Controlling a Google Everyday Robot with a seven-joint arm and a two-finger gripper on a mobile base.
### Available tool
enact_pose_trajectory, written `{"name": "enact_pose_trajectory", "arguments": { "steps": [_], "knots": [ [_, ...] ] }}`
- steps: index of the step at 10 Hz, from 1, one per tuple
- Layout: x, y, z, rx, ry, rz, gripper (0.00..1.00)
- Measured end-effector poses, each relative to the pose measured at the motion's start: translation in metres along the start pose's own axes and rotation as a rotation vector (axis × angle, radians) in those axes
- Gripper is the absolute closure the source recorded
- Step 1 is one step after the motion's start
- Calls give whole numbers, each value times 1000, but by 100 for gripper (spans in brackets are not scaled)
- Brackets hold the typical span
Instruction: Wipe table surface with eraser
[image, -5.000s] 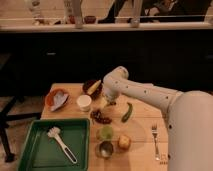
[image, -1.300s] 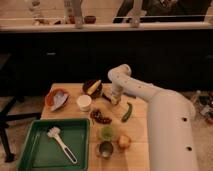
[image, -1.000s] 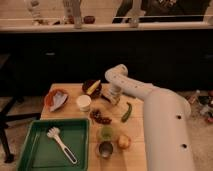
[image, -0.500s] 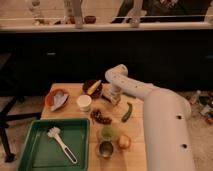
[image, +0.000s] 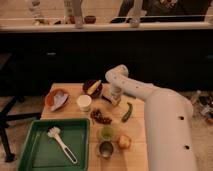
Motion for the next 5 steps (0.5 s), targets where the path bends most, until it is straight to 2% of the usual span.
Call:
{"name": "enact_pose_trajectory", "arguments": {
  "steps": [2, 5],
  "knots": [
    [0, 1, -8, 20, -21, -27, 100],
    [-3, 2, -8, 20, -30, -73, 100]
  ]
}}
